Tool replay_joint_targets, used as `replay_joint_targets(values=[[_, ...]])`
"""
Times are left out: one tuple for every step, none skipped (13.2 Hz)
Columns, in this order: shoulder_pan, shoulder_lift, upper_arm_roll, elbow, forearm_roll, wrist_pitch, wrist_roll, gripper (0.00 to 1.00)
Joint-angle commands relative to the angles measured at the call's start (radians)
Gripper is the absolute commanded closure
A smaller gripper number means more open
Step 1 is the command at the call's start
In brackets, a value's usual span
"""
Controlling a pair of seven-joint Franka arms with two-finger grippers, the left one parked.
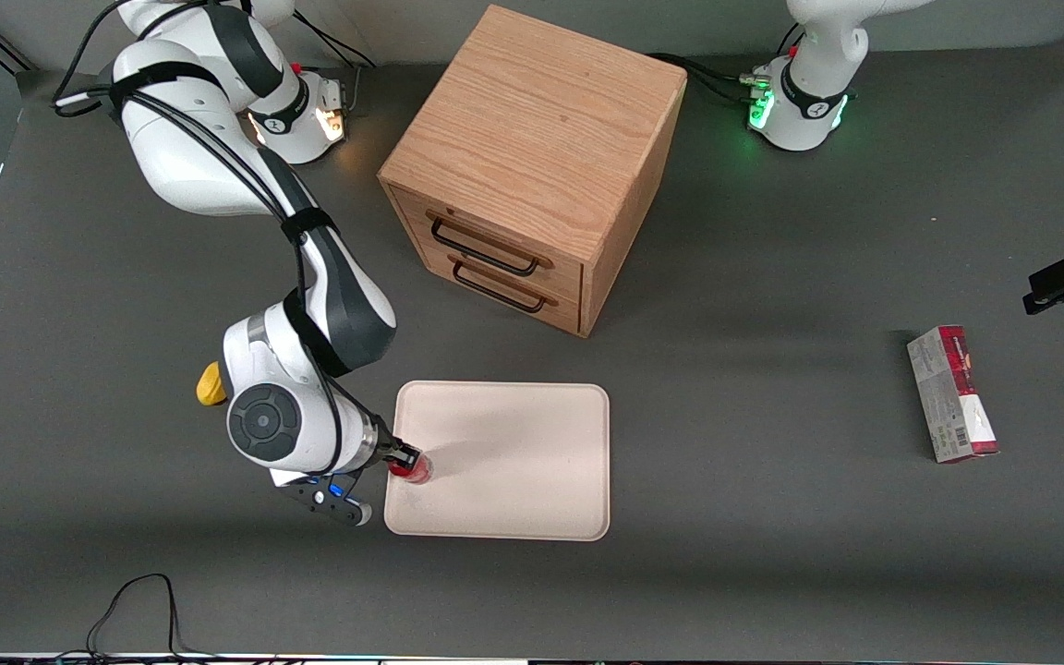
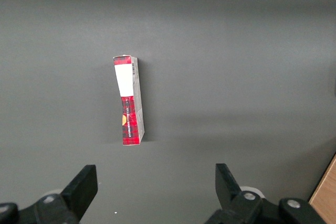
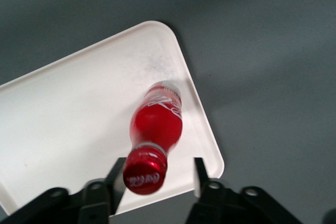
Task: Place coke bottle on tray
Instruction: 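Lower the bottle onto the tray's edge and open the right gripper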
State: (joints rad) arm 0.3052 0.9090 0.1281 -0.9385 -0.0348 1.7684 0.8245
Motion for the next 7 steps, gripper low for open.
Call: replay_joint_targets(values=[[0.017,0.019,-0.005,0.037,-0.023,-0.004,0.019,0.0],[0.015,0.018,-0.007,0.037,-0.023,-0.004,0.016,0.0],[0.015,0.013,-0.007,0.038,-0.023,-0.009,0.013,0.0],[0.014,0.005,-0.007,0.037,-0.022,-0.018,0.013,0.0],[0.012,-0.008,-0.007,0.037,-0.022,-0.041,0.002,0.0],[0.011,-0.031,-0.005,0.037,-0.02,-0.087,-0.036,0.0],[0.006,-0.054,-0.01,0.037,-0.016,-0.131,-0.104,0.0]])
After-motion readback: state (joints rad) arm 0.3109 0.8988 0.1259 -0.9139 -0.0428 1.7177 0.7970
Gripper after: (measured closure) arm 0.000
